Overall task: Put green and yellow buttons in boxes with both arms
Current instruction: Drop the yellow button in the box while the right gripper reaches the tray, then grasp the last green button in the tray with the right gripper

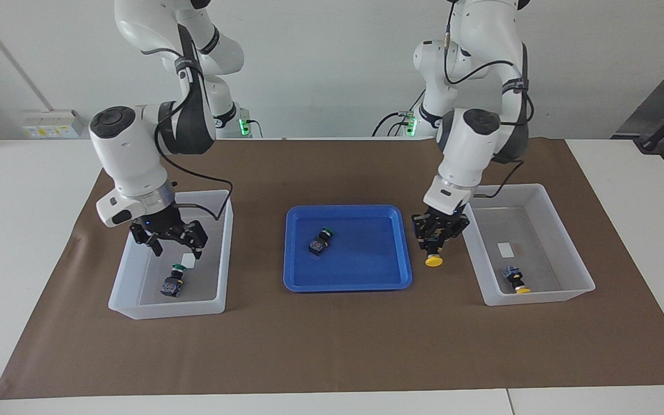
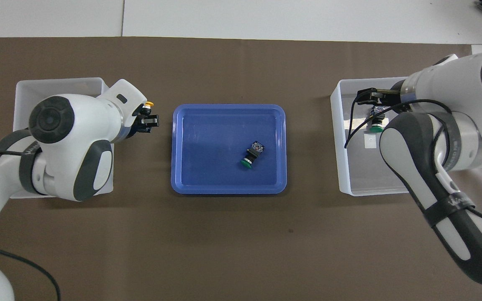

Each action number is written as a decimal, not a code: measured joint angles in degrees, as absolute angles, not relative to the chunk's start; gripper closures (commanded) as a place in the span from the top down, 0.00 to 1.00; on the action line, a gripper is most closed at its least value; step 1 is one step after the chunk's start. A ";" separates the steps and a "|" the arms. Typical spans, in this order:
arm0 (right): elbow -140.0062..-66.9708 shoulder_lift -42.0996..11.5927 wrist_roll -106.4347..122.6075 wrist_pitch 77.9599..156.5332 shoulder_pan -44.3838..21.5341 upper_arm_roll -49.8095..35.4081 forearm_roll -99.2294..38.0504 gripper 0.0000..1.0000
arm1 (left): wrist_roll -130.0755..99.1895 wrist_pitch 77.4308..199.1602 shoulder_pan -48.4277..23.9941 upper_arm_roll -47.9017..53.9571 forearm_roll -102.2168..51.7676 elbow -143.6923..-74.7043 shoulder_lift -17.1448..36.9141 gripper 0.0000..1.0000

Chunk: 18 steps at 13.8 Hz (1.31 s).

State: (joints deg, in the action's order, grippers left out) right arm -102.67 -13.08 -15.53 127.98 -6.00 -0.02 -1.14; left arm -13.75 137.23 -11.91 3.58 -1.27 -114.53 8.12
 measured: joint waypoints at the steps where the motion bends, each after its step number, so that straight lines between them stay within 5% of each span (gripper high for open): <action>1: -102.67 -13.03 -19.98 128.08 -8.68 -0.10 -1.16 1.00 | -10.56 136.04 -9.38 3.54 -1.27 -114.51 6.98 0.00; 9: -103.42 -18.07 -53.04 136.80 -27.42 -0.47 -1.17 1.00 | 0.47 139.05 3.85 3.54 -1.27 -115.32 6.20 0.00; 18: -105.55 -24.80 -57.87 140.56 -32.50 -0.21 0.32 1.00 | 0.68 151.47 7.65 3.56 -1.27 -116.22 14.98 0.00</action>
